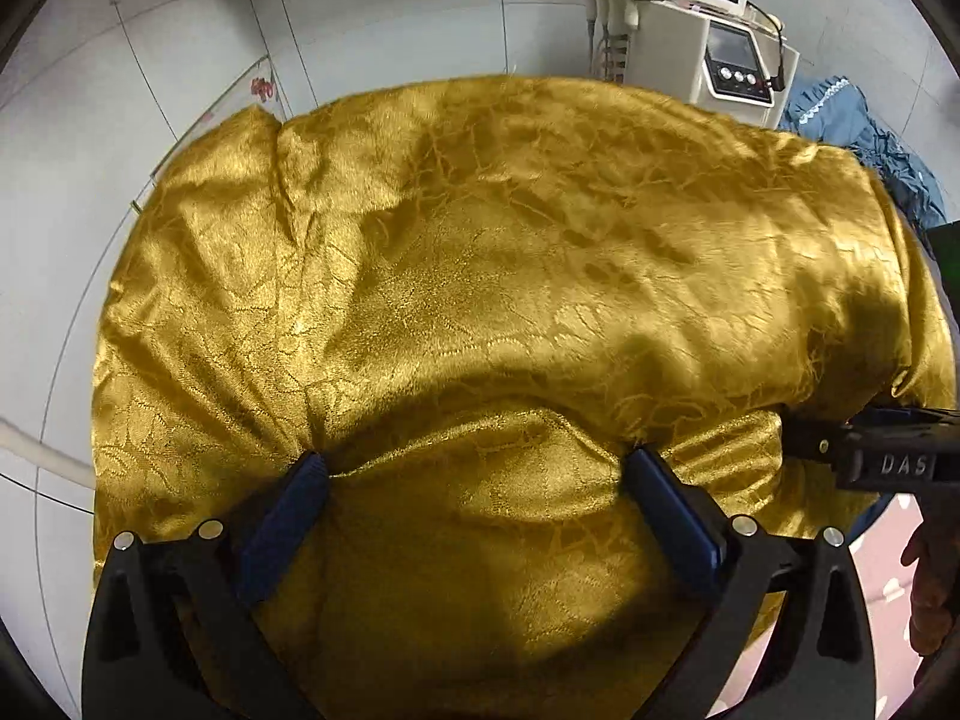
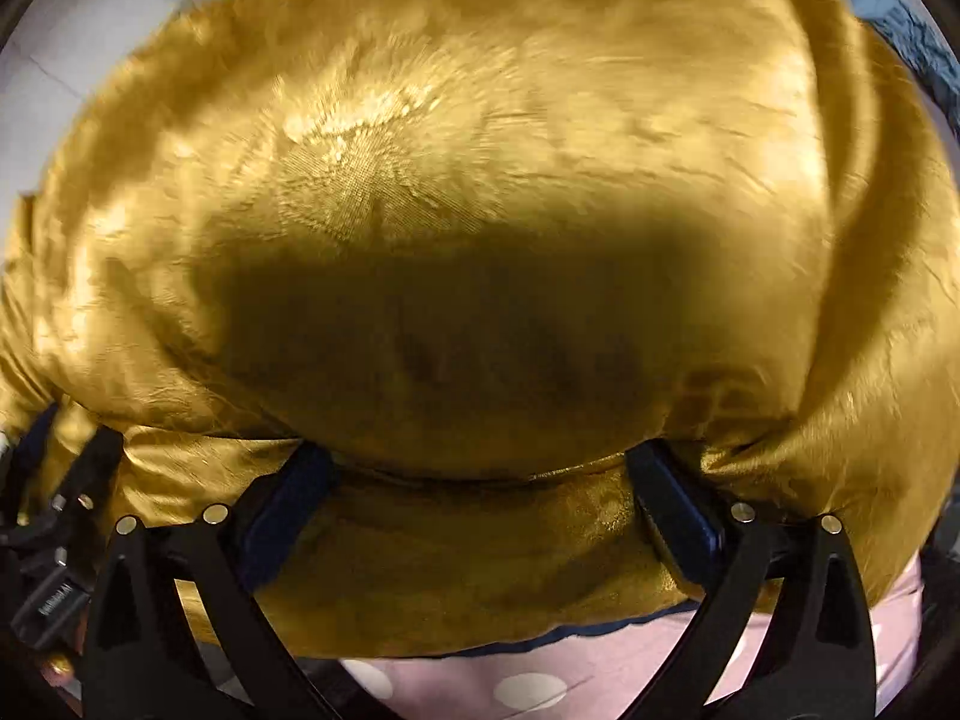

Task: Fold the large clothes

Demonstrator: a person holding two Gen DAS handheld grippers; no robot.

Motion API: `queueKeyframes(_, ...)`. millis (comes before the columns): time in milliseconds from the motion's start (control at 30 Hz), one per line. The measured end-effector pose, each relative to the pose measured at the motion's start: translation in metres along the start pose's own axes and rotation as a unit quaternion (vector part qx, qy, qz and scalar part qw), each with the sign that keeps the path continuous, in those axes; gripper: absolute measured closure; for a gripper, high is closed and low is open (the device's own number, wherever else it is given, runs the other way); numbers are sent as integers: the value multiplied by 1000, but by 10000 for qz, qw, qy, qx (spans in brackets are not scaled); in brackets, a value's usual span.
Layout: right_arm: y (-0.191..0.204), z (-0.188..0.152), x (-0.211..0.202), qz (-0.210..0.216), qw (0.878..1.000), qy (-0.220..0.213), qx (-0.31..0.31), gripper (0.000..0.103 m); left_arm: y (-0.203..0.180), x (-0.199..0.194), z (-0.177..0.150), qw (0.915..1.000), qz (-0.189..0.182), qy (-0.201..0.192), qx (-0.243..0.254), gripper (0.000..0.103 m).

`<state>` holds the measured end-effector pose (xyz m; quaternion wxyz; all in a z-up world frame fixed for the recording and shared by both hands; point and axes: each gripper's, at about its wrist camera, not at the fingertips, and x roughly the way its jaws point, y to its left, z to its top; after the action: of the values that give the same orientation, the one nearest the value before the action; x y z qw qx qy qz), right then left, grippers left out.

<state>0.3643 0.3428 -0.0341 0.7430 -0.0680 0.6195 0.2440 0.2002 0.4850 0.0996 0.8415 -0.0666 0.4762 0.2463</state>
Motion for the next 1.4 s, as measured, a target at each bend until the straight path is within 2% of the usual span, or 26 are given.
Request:
queueKeyframes(133,-1,-15,-42,103,9994,-305,95,6,-5,-39,0,10000,8,44,76,6)
queueKeyframes(300,18,-44,-92,-516,9962,-623,-336,6,-12,-90,-25,9996,-244,98,-115,6)
queueKeyframes(433,44,-79,-113,-763,9922,-664,-727,6,-21,-111,-44,9996,100,261,-48,6)
queueKeyframes(500,50,-84,-124,-878,9898,-711,-864,6,-26,-119,-54,9996,77,277,11,6)
queueKeyframes(700,44,-110,-150,-850,9892,-785,-899,6,-20,-116,-70,9981,208,586,-31,6)
queueKeyframes(1033,60,-128,-163,-909,9861,-908,-1054,6,-15,-121,-79,9972,293,684,-45,6)
queueKeyframes(1400,64,-131,-163,-878,9859,-903,-1105,6,-12,-122,-81,9971,351,673,-51,6)
